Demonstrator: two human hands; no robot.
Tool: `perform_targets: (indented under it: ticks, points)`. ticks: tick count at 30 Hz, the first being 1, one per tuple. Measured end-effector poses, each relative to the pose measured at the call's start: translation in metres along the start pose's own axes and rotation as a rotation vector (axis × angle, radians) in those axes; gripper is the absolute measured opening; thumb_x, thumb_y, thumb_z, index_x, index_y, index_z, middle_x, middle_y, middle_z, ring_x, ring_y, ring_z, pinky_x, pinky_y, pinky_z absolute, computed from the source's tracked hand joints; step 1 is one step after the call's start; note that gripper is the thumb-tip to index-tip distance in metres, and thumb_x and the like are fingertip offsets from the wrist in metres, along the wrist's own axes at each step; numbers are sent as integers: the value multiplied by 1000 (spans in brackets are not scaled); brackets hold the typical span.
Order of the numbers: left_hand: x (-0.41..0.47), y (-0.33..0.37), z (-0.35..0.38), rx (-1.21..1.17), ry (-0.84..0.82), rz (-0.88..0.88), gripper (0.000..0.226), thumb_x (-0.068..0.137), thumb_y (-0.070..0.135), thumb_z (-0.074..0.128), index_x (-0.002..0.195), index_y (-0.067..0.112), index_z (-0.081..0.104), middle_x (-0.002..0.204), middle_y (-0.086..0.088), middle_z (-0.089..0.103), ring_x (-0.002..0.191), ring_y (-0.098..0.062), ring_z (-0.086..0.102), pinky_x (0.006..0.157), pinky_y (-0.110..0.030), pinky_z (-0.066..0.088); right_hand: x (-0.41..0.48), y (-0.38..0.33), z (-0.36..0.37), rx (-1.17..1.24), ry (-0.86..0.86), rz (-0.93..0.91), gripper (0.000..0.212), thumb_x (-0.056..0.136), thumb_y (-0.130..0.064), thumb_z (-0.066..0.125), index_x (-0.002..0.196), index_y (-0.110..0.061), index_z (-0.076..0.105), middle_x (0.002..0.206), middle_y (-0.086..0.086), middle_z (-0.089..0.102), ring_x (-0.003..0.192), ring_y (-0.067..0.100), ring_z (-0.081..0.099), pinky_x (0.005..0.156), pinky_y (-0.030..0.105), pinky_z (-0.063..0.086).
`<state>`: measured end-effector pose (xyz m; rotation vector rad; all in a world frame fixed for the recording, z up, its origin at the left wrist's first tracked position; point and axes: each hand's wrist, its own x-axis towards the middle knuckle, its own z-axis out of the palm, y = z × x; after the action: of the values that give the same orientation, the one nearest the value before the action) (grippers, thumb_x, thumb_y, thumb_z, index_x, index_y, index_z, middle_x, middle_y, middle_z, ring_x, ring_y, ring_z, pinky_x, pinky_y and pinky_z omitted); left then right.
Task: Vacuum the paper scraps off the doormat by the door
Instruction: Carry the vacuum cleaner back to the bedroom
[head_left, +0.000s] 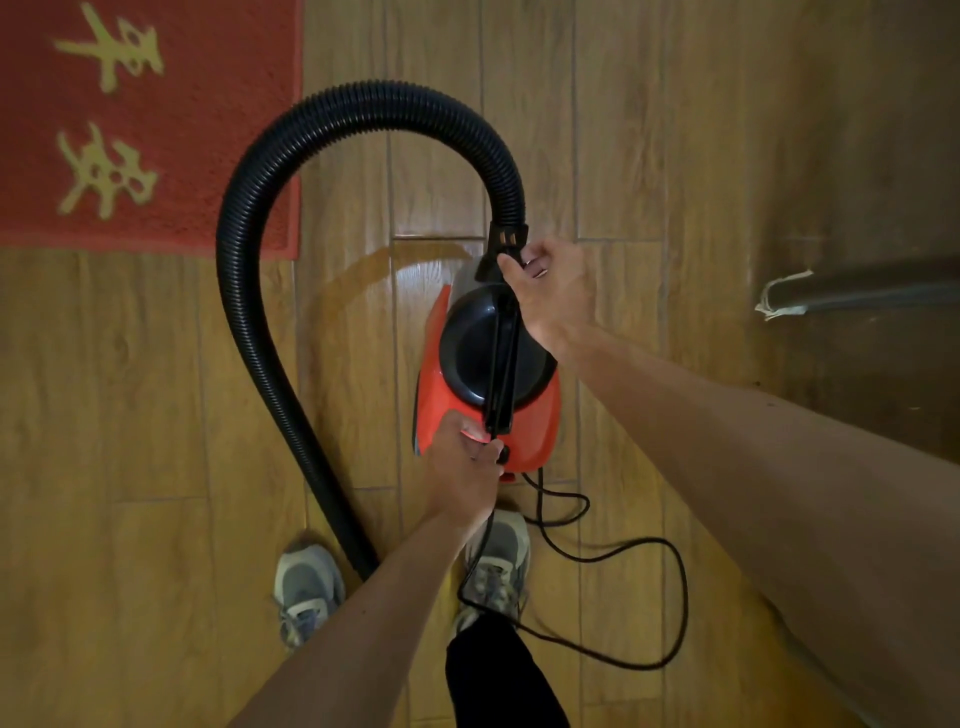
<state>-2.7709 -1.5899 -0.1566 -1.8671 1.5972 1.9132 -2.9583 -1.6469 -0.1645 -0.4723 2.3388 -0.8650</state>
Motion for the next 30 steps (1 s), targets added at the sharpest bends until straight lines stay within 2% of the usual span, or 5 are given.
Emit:
perform_targets:
  ticks: [6, 12, 17, 24, 30]
  points:
    - [-3, 5, -1, -75, -32, -26, 10, 96, -2, 57, 100, 1, 49, 79, -10, 60, 68, -20, 60, 43, -13, 42, -14, 6, 2, 77, 22, 29, 16, 91, -32, 66, 92, -19, 58, 78, -6, 56, 71, 8, 57, 66, 23, 48]
    - [1, 1, 0, -58, -13, -32, 14, 95, -1, 59, 96, 7, 47, 81, -14, 63, 62, -18, 62, 43, -15, 41, -71, 26, 6, 138, -14, 103, 39, 88, -43, 67, 116, -21, 52, 91, -6, 52, 86, 12, 58, 77, 29, 53]
    - [6, -9, 1, -64, 7, -31, 27, 90, 0, 66, 87, 17, 45, 70, -8, 62, 64, -22, 62, 61, -45, 54, -80, 19, 21, 192, -1, 77, 41, 89, -34, 67, 120, -16, 46, 82, -8, 58, 79, 1, 60, 71, 26, 53]
    - [8, -18, -29, 60, -74, 49, 39, 81, 15, 81, 100, 17, 47, 75, 3, 57, 65, -7, 57, 56, -12, 43, -77, 17, 37, 195, 103, 46, 33, 93, -28, 63, 115, -15, 42, 86, -15, 55, 77, -5, 58, 65, 12, 45]
    - [46, -34, -101, 203, 59, 7, 46, 77, 29, 83, 97, 28, 42, 77, 4, 52, 72, -18, 56, 70, -35, 51, -79, 21, 54, 189, 196, 29, 38, 94, -31, 59, 123, -15, 39, 103, -7, 57, 97, 14, 62, 85, 29, 53]
